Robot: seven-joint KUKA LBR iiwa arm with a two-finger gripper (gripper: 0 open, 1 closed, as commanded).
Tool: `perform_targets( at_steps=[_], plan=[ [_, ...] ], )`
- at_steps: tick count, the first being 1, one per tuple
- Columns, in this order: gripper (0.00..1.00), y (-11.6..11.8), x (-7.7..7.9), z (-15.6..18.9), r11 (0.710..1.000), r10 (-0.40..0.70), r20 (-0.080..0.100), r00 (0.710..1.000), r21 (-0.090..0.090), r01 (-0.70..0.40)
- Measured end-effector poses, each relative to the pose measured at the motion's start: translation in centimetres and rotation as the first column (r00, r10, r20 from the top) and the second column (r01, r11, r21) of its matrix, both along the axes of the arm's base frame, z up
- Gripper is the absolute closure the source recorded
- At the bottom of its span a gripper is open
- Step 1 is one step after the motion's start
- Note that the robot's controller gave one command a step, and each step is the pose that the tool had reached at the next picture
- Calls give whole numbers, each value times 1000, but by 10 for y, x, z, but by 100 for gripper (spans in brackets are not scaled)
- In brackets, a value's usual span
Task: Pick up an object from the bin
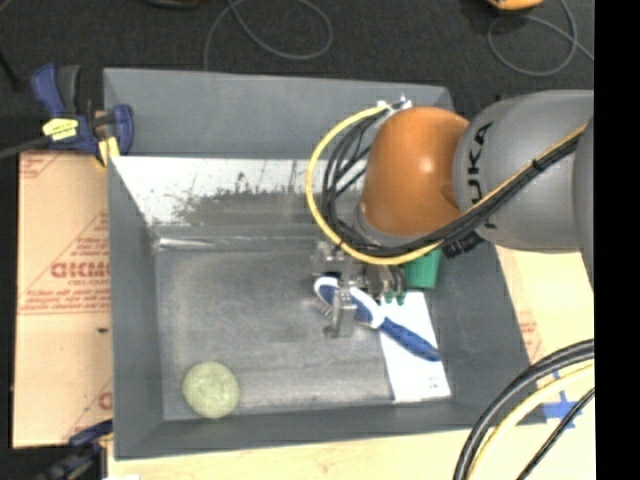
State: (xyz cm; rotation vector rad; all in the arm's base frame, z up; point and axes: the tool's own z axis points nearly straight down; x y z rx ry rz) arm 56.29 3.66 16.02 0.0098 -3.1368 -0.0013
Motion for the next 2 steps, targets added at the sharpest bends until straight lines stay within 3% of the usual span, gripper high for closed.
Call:
perform_targets(
  at_steps=[1, 2],
  plan=[
    [0, 0, 2, 5, 1000, -1, 8, 1000, 1, 1],
    [0, -21, 12, -1, 982, 186, 11, 982, 0, -186]
  ],
)
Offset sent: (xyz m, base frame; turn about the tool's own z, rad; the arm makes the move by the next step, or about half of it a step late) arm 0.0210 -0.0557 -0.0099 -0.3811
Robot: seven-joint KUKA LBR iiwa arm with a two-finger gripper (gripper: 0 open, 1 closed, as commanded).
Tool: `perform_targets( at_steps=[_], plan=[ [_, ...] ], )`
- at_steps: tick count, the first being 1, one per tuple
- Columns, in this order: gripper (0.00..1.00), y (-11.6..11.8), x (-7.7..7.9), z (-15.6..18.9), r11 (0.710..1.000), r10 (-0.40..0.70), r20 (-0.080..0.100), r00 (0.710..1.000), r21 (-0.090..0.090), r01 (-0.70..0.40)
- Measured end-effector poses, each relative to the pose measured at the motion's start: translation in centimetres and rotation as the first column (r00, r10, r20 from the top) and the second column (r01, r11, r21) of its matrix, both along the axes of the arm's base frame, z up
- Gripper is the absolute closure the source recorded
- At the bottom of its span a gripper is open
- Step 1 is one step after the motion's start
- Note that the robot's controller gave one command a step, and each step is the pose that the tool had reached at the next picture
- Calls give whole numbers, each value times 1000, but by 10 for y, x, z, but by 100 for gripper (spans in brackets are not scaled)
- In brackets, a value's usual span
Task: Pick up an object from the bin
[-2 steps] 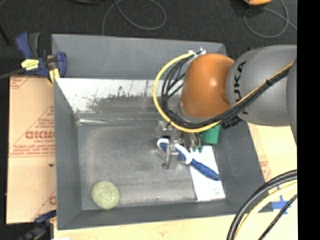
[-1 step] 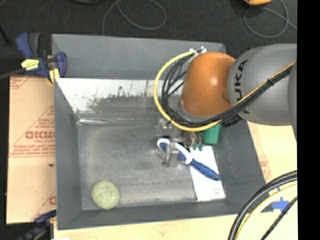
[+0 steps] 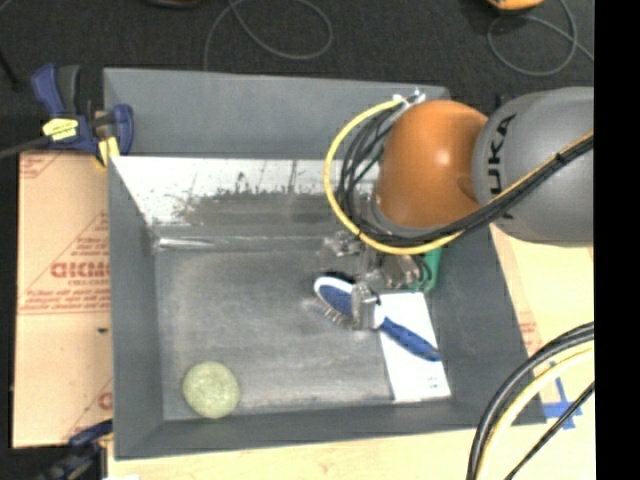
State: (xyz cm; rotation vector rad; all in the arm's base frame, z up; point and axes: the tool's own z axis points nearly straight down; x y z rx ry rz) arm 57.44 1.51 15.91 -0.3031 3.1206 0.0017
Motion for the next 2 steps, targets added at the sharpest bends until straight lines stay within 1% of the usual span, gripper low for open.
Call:
perform_targets(
  at_steps=[1, 2],
  plan=[
    [0, -36, -30, -2, 989, 146, -3, 989, -3, -146],
    [0, -58, -9, -52, 998, -59, 7, 998, -1, 59]
  ],
)
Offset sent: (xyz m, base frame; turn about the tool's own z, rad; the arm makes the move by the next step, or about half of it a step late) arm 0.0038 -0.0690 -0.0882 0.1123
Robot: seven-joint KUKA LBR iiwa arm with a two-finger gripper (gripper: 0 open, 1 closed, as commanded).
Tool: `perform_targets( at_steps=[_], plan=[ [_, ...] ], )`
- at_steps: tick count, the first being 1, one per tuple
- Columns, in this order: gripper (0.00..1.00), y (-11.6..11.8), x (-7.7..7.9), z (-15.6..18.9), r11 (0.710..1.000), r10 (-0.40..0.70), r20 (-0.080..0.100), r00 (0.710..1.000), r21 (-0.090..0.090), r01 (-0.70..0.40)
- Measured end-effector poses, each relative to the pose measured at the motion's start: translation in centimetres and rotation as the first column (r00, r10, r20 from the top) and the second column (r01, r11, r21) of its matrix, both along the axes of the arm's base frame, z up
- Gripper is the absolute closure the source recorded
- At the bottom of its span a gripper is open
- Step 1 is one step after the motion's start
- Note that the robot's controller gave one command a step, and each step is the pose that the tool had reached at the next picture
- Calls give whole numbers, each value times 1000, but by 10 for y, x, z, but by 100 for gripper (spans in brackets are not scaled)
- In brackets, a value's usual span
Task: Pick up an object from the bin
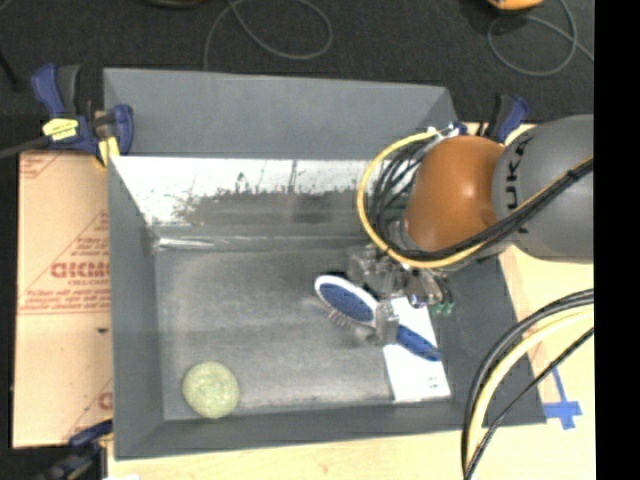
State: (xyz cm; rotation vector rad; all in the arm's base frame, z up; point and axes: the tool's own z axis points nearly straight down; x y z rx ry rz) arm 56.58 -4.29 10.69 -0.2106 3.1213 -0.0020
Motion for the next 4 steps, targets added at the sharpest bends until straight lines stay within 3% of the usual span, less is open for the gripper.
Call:
perform_targets(
  at_steps=[1, 2, 3, 4],
  plan=[
    [0, -10, -9, -27, 999, -36, -16, 999, 1, 36],
    [100, -28, -42, -12, 994, 108, -11, 994, 0, -108],
    [0, -28, -42, -12, 994, 107, -11, 994, 0, -107],
    [0, -28, -42, -12, 994, 106, -11, 994, 0, -106]
  ],
)
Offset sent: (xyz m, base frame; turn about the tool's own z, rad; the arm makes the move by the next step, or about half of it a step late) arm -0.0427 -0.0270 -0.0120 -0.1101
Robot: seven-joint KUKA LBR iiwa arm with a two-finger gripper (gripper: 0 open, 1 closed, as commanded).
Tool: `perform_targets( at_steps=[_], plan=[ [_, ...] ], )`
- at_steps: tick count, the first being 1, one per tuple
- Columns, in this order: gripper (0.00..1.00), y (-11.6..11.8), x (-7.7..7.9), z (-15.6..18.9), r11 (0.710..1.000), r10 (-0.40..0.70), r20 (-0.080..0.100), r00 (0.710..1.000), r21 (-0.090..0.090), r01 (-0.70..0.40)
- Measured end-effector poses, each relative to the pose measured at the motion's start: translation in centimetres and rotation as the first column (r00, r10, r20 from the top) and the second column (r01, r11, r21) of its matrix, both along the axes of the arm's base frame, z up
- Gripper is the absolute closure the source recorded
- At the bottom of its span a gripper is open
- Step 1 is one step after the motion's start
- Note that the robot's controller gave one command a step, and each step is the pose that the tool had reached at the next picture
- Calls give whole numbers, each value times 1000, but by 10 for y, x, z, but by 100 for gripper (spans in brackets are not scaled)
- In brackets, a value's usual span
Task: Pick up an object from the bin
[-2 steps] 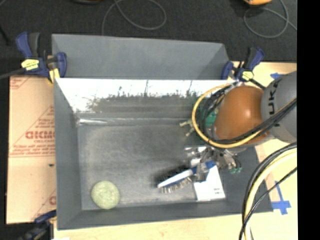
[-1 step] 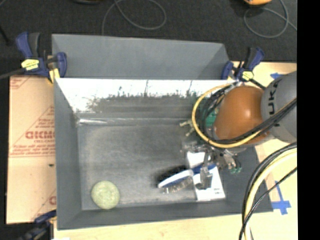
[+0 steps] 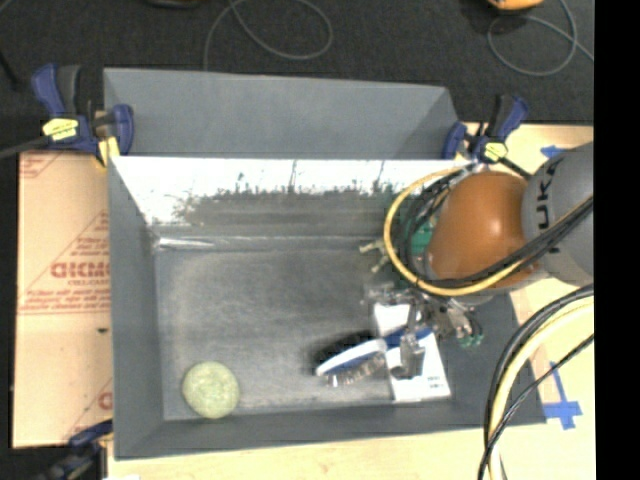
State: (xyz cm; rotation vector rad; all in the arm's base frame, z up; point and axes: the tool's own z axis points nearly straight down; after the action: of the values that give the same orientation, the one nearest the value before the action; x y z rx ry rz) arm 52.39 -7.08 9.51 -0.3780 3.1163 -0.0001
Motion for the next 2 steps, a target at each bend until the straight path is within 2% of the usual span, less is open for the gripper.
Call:
perform_targets(
  at_steps=[1, 2],
  plan=[
    [0, 8, -4, -8, 985, -173, 1, 985, 0, 173],
    [0, 16, -15, -16, 938, -347, -3, 938, 1, 347]
  ],
)
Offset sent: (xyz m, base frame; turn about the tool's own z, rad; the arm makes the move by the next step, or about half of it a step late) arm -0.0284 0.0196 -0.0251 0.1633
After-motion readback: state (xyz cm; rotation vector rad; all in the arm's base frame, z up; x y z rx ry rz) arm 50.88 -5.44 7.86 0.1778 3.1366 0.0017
